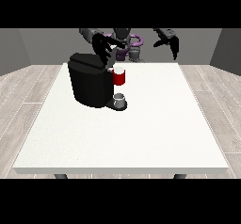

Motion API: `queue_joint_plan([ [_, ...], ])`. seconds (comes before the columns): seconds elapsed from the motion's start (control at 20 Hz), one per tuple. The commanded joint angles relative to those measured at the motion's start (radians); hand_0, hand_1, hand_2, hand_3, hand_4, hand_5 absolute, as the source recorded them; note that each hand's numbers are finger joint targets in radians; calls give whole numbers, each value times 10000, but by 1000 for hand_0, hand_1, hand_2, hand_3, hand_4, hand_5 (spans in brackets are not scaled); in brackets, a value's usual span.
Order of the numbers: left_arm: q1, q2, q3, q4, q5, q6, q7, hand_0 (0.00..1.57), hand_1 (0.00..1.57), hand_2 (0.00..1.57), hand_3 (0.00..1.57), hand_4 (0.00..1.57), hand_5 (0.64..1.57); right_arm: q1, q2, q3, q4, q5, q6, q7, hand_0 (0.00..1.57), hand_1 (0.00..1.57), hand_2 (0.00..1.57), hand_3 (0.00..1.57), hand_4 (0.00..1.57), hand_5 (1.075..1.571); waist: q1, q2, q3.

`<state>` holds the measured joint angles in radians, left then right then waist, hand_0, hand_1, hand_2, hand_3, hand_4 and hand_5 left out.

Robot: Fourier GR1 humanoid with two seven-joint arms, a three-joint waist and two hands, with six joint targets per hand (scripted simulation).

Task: Insert the coffee pod into the coffee machine and close the lid

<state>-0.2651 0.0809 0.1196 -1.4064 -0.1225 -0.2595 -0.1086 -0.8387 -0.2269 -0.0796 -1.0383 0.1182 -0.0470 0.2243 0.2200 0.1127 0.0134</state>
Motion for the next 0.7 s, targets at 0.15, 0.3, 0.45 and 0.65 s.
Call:
queue_joint_plan([
  [0.15,-545,3,-262,-43,-41,-194,-164,0,0,0,0,439,1571,-1430,278,494,-424,415,-29,-308,0,0,0,0,259,1571,1346,599,-135],
  [0.3,-686,0,-210,209,13,-218,-175,0,0,0,0,382,1571,-1539,435,522,-786,486,-228,177,0,0,0,0,160,1571,1405,607,-139],
  [0.45,-945,-187,-449,-56,46,-287,-206,0,0,0,0,424,1571,-1653,-105,296,-996,390,184,366,0,0,0,0,102,1571,1798,911,-127],
  [0.65,-1170,-74,-453,108,116,-491,-141,0,0,0,0,399,1571,-1807,-489,286,-1586,660,217,1015,0,0,0,0,53,1571,2177,1090,-130],
])
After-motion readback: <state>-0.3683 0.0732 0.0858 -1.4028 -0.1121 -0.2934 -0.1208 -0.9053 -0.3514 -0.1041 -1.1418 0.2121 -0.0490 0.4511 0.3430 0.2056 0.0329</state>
